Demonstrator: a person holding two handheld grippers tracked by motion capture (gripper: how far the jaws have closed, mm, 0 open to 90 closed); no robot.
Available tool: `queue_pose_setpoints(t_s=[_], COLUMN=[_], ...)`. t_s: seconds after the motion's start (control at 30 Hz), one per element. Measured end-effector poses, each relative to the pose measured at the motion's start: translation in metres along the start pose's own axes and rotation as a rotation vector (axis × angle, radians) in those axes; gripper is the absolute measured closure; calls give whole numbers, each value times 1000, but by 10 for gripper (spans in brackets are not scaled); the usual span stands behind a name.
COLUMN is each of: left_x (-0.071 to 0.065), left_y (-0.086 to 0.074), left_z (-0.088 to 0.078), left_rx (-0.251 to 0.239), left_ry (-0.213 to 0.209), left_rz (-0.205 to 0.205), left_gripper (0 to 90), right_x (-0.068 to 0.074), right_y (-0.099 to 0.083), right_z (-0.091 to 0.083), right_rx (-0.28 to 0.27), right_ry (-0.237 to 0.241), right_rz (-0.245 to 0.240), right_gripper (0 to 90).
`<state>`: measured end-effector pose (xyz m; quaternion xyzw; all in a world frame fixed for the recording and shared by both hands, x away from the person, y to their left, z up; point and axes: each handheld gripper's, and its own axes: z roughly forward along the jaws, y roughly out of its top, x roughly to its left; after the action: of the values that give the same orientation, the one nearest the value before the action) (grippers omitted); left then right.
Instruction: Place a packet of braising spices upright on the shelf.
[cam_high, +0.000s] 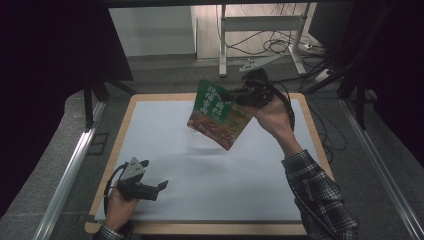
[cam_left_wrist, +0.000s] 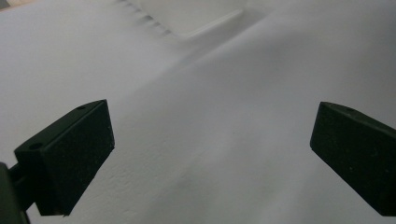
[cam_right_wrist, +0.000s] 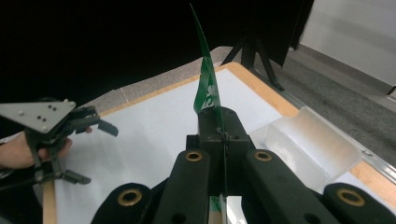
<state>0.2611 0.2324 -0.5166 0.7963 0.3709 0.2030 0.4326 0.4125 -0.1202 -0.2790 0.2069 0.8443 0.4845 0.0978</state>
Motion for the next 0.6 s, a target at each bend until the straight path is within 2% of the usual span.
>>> queue_pose_setpoints(t_s=[0.3, 0.6], left_x=[0, 0], left_y=[0, 0], left_z=[0, 0], left_rx=[-5, -6], left_ry=[-2, -3], left_rz=[-4, -4], left_gripper=[0, 0], right_x=[-11, -23], right_y=[19, 35], right_z=[5, 21], right_rx=[-28, -46], right_ry=[-37, -64], right_rz=[-4, -33], right_gripper=[894, 894])
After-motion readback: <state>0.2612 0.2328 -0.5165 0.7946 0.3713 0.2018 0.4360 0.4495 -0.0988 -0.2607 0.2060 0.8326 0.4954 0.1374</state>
